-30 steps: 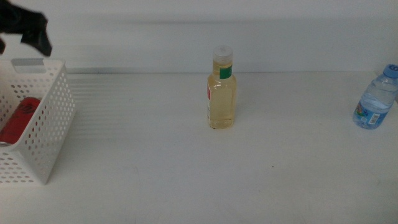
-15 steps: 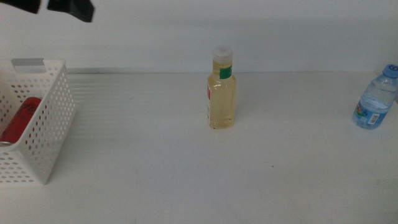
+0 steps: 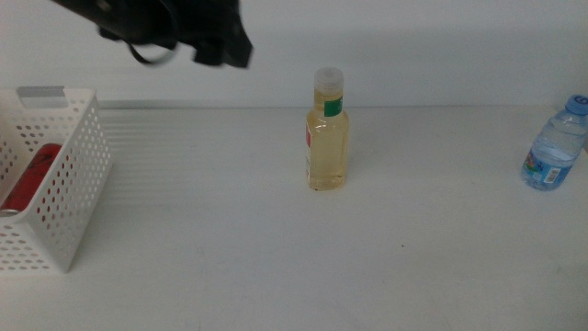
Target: Use arms to grab the bottles and put them into the dustbin to the left of the table.
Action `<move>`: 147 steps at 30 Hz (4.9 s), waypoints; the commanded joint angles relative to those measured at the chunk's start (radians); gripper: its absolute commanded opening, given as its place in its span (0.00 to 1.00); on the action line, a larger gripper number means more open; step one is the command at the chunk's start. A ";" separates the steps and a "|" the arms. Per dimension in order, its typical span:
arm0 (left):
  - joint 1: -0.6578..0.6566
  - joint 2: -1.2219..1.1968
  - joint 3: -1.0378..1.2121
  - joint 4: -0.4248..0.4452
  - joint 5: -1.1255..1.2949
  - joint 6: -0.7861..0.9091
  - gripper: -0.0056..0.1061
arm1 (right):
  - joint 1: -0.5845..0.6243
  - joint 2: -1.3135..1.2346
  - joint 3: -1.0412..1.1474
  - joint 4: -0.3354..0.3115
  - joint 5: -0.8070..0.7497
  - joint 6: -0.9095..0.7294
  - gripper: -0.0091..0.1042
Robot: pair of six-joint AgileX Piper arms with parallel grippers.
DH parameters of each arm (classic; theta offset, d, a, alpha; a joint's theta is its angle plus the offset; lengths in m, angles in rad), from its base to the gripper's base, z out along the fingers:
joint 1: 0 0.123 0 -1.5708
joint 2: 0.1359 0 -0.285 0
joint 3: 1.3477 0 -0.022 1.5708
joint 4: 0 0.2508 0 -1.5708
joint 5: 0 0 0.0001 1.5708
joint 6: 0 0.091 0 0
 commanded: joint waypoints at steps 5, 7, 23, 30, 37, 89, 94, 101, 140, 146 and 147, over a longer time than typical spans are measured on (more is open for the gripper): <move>-0.042 -0.031 0.179 -0.019 -0.331 -0.024 0.86 | -0.005 -0.027 -0.003 -0.010 -0.071 -0.009 0.73; -0.045 -0.031 0.255 -0.024 -0.433 -0.031 0.86 | -0.005 -0.027 -0.003 -0.010 -0.071 -0.009 0.73; -0.146 0.061 0.689 -0.132 -1.238 -0.029 0.86 | -0.005 -0.027 -0.003 -0.010 -0.071 -0.009 0.73; -0.176 0.211 0.689 -0.148 -1.441 -0.014 0.86 | -0.005 -0.027 -0.003 -0.010 -0.071 -0.009 0.73; -0.176 0.351 0.681 -0.115 -1.667 -0.006 0.86 | -0.005 -0.027 -0.003 -0.010 -0.071 -0.009 0.73; -0.173 0.752 0.335 -0.145 -1.911 -0.027 0.22 | -0.005 -0.027 -0.003 -0.010 -0.071 -0.009 0.73; -0.173 0.646 0.442 -0.156 -1.881 0.004 0.00 | -0.005 -0.027 -0.003 -0.010 -0.071 -0.009 0.73; -0.140 0.328 0.530 -0.148 -1.529 0.099 0.00 | -0.005 -0.027 -0.003 -0.010 -0.071 -0.009 0.73; 0.673 0.277 -0.198 0.024 0.242 0.137 0.00 | -0.005 -0.027 -0.003 -0.010 -0.071 -0.009 0.73; 0.719 0.331 -0.206 0.055 0.225 0.137 0.00 | -0.005 -0.027 -0.003 -0.010 -0.071 -0.009 0.73; 0.728 0.338 -0.206 0.056 0.225 0.137 0.00 | -0.005 -0.027 -0.003 -0.010 -0.071 -0.009 0.73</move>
